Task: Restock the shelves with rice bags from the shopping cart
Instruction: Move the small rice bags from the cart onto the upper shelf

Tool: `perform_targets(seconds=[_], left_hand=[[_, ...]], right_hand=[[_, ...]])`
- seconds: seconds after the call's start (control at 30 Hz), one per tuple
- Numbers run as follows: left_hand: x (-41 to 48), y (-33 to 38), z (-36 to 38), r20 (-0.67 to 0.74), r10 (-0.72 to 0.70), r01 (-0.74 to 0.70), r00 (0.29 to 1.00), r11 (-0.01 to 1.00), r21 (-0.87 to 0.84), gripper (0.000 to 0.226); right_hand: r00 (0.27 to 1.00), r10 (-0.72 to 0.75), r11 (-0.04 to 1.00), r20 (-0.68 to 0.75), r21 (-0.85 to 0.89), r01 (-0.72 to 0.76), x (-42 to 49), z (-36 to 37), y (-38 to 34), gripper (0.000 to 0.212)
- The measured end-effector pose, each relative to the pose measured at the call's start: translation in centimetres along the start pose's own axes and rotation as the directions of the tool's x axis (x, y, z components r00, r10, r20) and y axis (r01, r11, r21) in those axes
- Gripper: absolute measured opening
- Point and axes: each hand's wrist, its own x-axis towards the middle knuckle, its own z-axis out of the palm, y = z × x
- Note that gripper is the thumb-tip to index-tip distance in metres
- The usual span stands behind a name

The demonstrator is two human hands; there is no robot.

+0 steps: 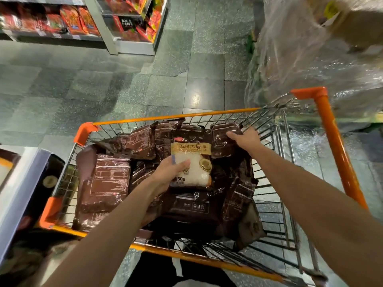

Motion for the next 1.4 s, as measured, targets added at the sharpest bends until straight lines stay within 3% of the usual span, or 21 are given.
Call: perform_targets(seconds=[0.1, 0.33, 0.43, 0.53, 0.6, 0.63, 0.7, 0.77, 0.8, 0.87, 0.9, 0.93, 1.0, 1.03, 1.1, 1.17, 1.23, 1.33, 1.4], left_hand=[[0.2, -0.3, 0.0, 0.001, -0.027, 0.027, 1.0, 1.0, -0.011, 0.028], [0.4, -0.5, -0.3, -0.005, -0.047, 0.047, 0.999, 0.998, -0.051, 0.026], [-0.2, -0.2, 0.0, 0.006, -0.036, 0.036, 0.999, 0.996, -0.077, 0.032], [-1.3, 0.5, -0.3, 0.074, -0.046, 0.062, 0.996, 0.972, -0.225, 0.044], [-1.7, 0.8, -0.9, 0.181, -0.098, 0.152, 0.979, 0.937, -0.314, 0.072], [-1.8, 1.0, -1.0, 0.234, -0.109, 0.191, 0.966, 0.912, -0.362, 0.085], [-2.0, 1.2, -1.8, 0.293, -0.114, 0.245, 0.949, 0.85, -0.465, 0.103], [-1.9, 1.3, -2.6, 0.316, -0.129, 0.283, 0.94, 0.813, -0.509, 0.112], [-1.8, 1.4, -3.0, 0.326, -0.14, 0.293, 0.935, 0.821, -0.49, 0.116], [-2.0, 1.5, -3.0, 0.331, -0.166, 0.308, 0.929, 0.843, -0.441, 0.108], [-1.9, 1.6, -2.8, 0.307, -0.173, 0.294, 0.936, 0.863, -0.41, 0.095], [-2.0, 1.8, -2.1, 0.264, -0.173, 0.262, 0.949, 0.9, -0.349, 0.078], [-1.8, 2.0, -1.1, 0.166, -0.164, 0.194, 0.972, 0.963, -0.187, 0.05], [-1.8, 1.9, -0.8, 0.148, -0.157, 0.177, 0.976, 0.975, -0.134, 0.044], [-2.1, 1.7, -0.6, 0.165, -0.121, 0.139, 0.979, 0.985, -0.104, 0.033], [-2.5, 1.2, -0.8, 0.19, -0.062, 0.086, 0.98, 0.989, -0.124, 0.027], [-3.0, 0.8, -1.1, 0.212, -0.021, 0.057, 0.977, 0.984, -0.168, 0.037], [-3.9, 1.0, -1.7, 0.241, -0.023, 0.083, 0.97, 0.967, -0.24, 0.059], [-4.9, 1.7, -2.2, 0.268, 0.003, 0.072, 0.963, 0.96, -0.27, 0.054]], right_hand=[[0.999, 0.043, 0.987, -0.011, 0.155, -0.041, 0.5, -0.2, 0.3, 0.06], [0.951, 0.088, 0.884, 0.297, 0.417, -0.212, -1.8, -2.7, 0.1, 0.038], [0.945, 0.018, 0.86, 0.327, 0.477, -0.181, -4.1, -3.6, 1.1, 0.027], [0.947, -0.161, 0.804, 0.28, 0.593, -0.038, -6.4, -3.2, 1.4, 0.035], [0.935, -0.323, 0.776, 0.149, 0.606, 0.171, -7.9, -3.0, 0.3, 0.041], [0.898, -0.435, 0.762, 0.071, 0.56, 0.325, -8.8, -3.2, -0.4, 0.043], [0.757, -0.653, 0.677, -0.009, 0.441, 0.59, -10.5, -3.3, -1.6, 0.039], [0.617, -0.785, 0.605, 0.056, 0.281, 0.745, -11.5, -2.6, -1.6, 0.035], [0.592, -0.798, 0.602, 0.109, 0.119, 0.79, -11.5, -1.9, -1.2, 0.037], [0.716, -0.674, 0.683, 0.179, -0.218, 0.697, -11.0, -0.7, 0.4, 0.04], [0.813, -0.565, 0.768, 0.136, -0.272, 0.58, -10.7, -0.2, 1.4, 0.044], [0.896, -0.441, 0.87, 0.042, -0.227, 0.438, -10.7, 0.1, 2.3, 0.051], [0.98, -0.16, 0.981, -0.122, 0.089, 0.171, -11.0, 0.6, 3.6, 0.052], [0.993, -0.051, 0.97, -0.11, 0.232, 0.075, -11.4, 0.8, 3.8, 0.043], [0.998, 0.058, 0.954, 0.008, 0.295, -0.058, -12.4, 1.2, 3.4, 0.033], [0.989, 0.087, 0.949, 0.116, 0.293, -0.118, -13.1, 1.4, 2.8, 0.06], [0.979, 0.03, 0.938, 0.202, 0.332, -0.097, -13.5, 1.5, 1.9, 0.075], [0.965, -0.224, 0.95, 0.133, 0.25, 0.186, -13.3, 2.1, 0.7, 0.049], [0.928, -0.371, 0.902, 0.027, 0.247, 0.354, -13.0, 2.4, -0.6, 0.03]])
